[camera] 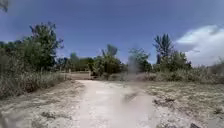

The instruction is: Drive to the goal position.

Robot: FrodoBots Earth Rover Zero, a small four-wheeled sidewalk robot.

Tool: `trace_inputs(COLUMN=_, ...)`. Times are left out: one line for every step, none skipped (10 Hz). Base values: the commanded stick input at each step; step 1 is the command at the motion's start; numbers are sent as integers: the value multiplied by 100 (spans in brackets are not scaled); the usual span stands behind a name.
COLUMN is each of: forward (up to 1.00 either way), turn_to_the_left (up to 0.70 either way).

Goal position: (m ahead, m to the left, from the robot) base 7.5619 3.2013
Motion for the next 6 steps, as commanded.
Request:
trace_inputs(forward=45, turn_to_the_left=2)
trace_inputs(forward=45, turn_to_the_left=2)
trace_inputs(forward=45, turn_to_the_left=2)
trace_inputs(forward=45, turn_to_the_left=2)
trace_inputs(forward=45, turn_to_the_left=2)
trace_inputs(forward=45, turn_to_the_left=2)
